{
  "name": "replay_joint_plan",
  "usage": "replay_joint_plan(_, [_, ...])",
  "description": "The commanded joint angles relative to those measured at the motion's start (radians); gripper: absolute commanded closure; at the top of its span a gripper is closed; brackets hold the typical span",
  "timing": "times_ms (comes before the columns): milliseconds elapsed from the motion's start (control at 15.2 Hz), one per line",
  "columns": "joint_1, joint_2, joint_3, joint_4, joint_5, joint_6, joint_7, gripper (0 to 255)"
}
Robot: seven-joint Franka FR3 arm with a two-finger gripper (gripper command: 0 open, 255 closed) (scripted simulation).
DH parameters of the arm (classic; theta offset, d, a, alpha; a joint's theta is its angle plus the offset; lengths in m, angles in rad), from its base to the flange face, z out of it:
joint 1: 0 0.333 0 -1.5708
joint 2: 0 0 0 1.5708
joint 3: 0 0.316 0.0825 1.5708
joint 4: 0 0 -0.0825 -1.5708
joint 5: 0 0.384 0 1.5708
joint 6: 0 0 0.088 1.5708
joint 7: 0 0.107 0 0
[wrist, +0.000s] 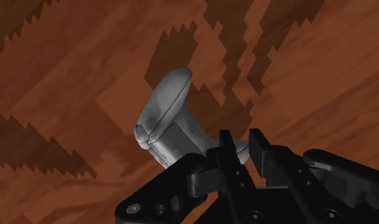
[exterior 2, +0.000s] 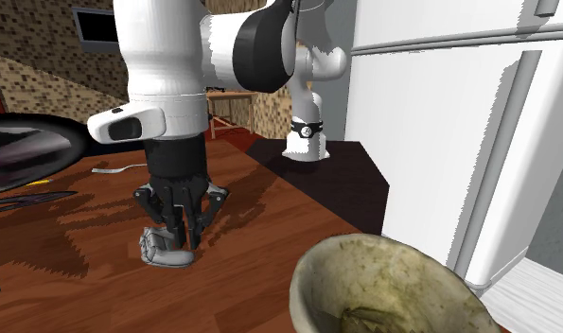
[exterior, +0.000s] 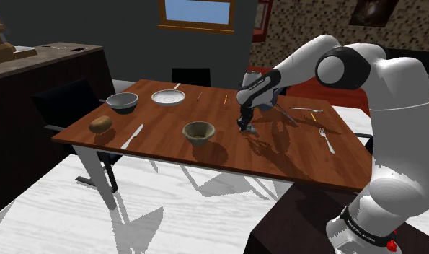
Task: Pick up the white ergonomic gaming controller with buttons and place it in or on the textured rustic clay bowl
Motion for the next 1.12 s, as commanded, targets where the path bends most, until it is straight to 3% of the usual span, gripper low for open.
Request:
replay_joint_plan(0, [-0.004, 0.001, -0.004, -0.002, 0.001, -0.002, 0.001, 255])
replay_joint_plan(396, [0.0, -0.009, -0.002, -0.016, 0.0, 0.004, 0.001, 255])
replay_joint_plan(462, [0.0, -0.009, -0.002, -0.016, 0.0, 0.004, 0.001, 0])
replay_joint_plan(660, [-0.051, -0.104, 0.004, -0.233, -0.148, 0.364, -0.32, 0])
replay_joint_plan(726, [-0.073, -0.114, 0.013, -0.263, -0.171, 0.43, -0.385, 0])
replay_joint_plan(1056, [-0.081, -0.043, 0.017, -0.226, -0.173, 0.463, -0.383, 0])
